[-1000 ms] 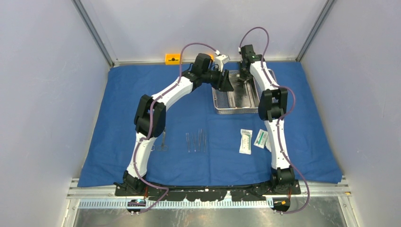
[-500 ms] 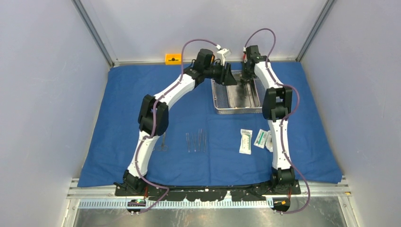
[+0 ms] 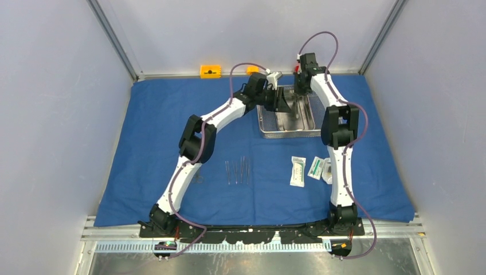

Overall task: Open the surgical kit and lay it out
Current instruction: Pick up the medical item from the container, then place the medical item in the surgical kit.

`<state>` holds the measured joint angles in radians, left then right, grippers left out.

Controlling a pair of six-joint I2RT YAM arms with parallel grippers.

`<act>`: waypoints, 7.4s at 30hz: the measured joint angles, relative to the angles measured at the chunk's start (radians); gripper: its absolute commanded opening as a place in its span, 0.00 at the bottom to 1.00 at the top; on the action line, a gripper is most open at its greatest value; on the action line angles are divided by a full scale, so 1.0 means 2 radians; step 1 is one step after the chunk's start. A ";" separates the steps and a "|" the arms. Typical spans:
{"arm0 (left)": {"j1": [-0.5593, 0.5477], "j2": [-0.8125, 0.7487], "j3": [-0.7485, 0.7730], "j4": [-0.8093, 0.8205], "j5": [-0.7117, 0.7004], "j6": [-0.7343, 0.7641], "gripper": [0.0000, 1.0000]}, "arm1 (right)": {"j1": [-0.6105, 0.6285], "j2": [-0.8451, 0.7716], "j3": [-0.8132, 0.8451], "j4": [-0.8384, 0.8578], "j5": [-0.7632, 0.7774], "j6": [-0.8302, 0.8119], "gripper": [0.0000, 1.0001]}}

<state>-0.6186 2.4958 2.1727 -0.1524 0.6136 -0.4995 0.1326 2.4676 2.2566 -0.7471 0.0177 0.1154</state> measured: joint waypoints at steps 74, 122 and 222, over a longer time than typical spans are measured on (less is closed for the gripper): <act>-0.027 -0.002 -0.006 0.099 -0.062 -0.154 0.00 | -0.008 -0.251 -0.115 0.004 -0.049 0.034 0.51; -0.125 -0.364 -0.637 0.192 -0.154 -0.362 0.00 | -0.023 -0.568 -0.476 0.098 -0.135 -0.006 0.70; -0.160 -0.332 -0.593 0.069 -0.260 -0.339 0.21 | -0.039 -0.604 -0.523 0.116 -0.135 -0.012 0.72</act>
<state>-0.9382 1.8317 0.9871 -0.0139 0.0937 -1.1770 0.0555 1.2602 1.2114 -0.5148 -0.2527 0.0906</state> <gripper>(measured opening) 0.204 0.722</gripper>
